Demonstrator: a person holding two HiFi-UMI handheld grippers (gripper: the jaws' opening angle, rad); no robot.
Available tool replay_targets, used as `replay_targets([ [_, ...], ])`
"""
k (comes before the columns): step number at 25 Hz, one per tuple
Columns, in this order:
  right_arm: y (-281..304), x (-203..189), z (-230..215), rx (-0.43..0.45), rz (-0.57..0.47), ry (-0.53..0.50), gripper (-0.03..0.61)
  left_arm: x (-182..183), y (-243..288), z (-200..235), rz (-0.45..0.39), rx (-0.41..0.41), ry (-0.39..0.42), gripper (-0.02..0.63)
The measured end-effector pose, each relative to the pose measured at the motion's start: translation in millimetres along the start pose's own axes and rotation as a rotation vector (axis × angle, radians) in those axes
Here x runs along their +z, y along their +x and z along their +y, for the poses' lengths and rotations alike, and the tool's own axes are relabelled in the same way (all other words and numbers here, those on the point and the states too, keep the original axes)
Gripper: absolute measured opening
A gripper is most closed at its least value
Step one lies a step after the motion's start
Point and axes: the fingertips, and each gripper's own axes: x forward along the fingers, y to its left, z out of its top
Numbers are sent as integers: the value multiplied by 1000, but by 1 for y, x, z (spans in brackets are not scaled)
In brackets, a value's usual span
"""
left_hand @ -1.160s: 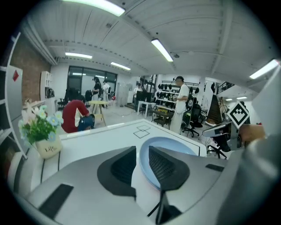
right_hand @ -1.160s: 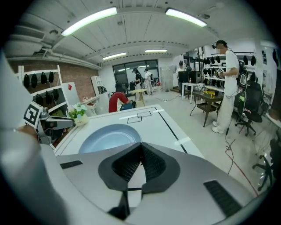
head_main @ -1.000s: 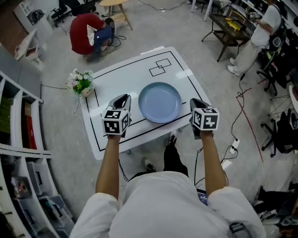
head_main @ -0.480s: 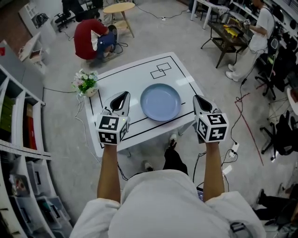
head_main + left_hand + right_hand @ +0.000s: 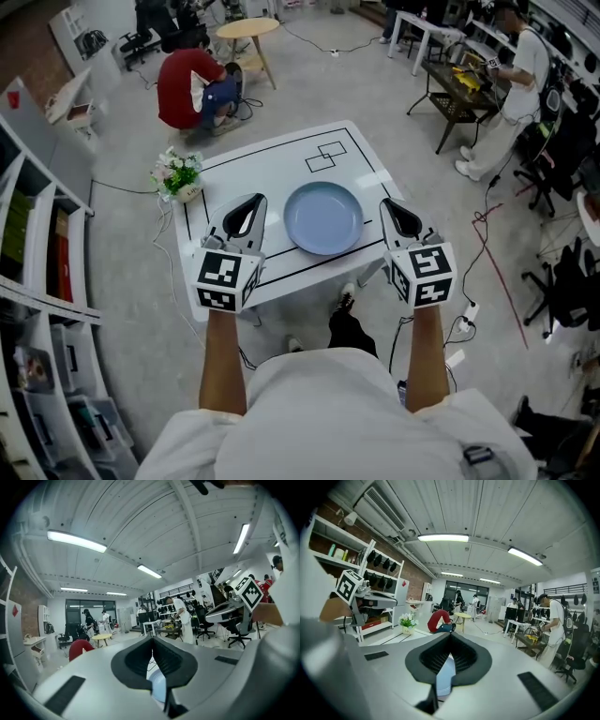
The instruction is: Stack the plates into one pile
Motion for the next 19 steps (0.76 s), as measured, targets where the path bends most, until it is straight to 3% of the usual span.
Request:
replay_targets([
  [19, 10, 3, -7, 16, -14, 15, 12, 6, 24, -9, 6, -21, 14, 20],
])
